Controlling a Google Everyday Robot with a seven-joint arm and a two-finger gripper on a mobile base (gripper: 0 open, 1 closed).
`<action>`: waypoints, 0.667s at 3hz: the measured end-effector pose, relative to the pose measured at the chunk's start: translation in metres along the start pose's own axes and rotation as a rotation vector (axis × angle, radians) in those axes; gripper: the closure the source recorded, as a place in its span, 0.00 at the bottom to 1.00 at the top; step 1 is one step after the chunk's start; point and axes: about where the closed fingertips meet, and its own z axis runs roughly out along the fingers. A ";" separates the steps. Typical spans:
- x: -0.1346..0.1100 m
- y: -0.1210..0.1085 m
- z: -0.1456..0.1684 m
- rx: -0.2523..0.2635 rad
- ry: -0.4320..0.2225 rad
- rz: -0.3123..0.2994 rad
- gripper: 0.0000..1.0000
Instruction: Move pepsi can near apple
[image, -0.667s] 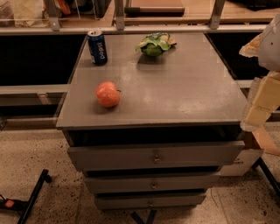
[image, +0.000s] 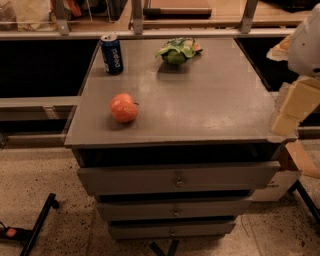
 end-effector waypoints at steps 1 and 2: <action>-0.026 -0.032 0.015 0.004 -0.086 0.001 0.00; -0.054 -0.069 0.029 0.017 -0.191 0.014 0.00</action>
Offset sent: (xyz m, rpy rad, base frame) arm 0.1443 0.0599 0.0107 0.3169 -0.1137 0.0395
